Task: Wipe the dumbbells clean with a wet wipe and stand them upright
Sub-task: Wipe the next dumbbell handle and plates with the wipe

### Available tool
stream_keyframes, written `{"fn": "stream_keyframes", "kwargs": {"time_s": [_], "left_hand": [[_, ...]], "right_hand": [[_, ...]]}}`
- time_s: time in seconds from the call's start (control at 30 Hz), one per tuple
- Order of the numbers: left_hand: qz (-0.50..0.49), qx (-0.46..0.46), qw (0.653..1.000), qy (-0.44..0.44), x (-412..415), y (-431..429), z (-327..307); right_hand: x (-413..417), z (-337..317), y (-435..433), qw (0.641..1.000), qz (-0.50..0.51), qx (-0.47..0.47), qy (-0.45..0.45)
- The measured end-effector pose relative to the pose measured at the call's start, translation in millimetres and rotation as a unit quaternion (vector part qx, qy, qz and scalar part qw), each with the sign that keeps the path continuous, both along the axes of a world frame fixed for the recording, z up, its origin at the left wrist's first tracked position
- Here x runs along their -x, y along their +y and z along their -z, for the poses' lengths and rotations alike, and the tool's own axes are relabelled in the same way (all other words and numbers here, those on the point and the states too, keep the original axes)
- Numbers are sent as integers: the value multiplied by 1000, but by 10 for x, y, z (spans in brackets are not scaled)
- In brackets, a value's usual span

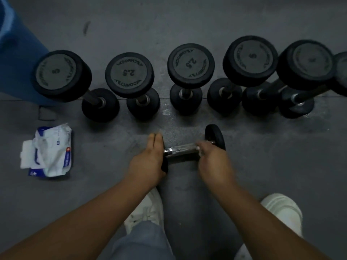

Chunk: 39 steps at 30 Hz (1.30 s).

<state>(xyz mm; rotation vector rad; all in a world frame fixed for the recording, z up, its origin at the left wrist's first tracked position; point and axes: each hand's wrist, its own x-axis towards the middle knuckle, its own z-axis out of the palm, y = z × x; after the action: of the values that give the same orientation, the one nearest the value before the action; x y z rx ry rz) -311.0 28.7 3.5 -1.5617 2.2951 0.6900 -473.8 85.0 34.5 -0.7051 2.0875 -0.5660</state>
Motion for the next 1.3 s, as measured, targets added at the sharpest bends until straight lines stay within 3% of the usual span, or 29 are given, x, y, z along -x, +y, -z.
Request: {"fn": "stream_keyframes", "kwargs": {"time_s": [0.03,0.07,0.13,0.17,0.23,0.3,0.37,0.4,0.57,0.63,0.77,0.83,0.9,1.07,1.13,1.3], "left_hand": [[0,-5,1000,5,0,-8,0],[-2,-13,1000,7,3,-17,-4],[-5,-25,1000,1,3,-60,-7],[-5,-29,1000,-3,4,-75,-9],[-2,-29,1000,-9,3,-91,-10],[0,-28,1000,-9,13,-105,-8],[1,-32,999,-1,24,-122,-8],[4,-33,999,4,24,-135,-11],[10,-34,999,12,15,-133,-21],[10,-35,999,13,24,-128,-33],[7,-39,999,13,25,-135,-52],[6,-44,999,15,18,-134,-54],[8,-43,999,19,15,-123,-55],[3,-47,999,-4,22,-114,-94],[1,-49,999,-8,27,-109,-109],[2,-40,999,-6,41,-108,-106]], "right_hand": [[18,-30,75,992,89,46,-76],[29,-19,133,959,214,84,-168],[-5,13,128,795,465,124,-369],[-23,23,100,711,543,125,-429],[-5,57,31,583,619,138,-508],[63,53,27,483,655,158,-560],[88,26,78,410,662,169,-604],[78,41,89,393,656,167,-622],[-16,365,-45,406,647,135,-631],[-28,509,-57,450,640,130,-609],[-75,672,-23,575,614,115,-528],[-64,688,-7,597,609,113,-510],[-24,651,20,575,608,117,-535],[30,403,-13,479,628,141,-597],[-5,443,-77,479,639,144,-585],[-169,681,-131,663,594,103,-444]]}}
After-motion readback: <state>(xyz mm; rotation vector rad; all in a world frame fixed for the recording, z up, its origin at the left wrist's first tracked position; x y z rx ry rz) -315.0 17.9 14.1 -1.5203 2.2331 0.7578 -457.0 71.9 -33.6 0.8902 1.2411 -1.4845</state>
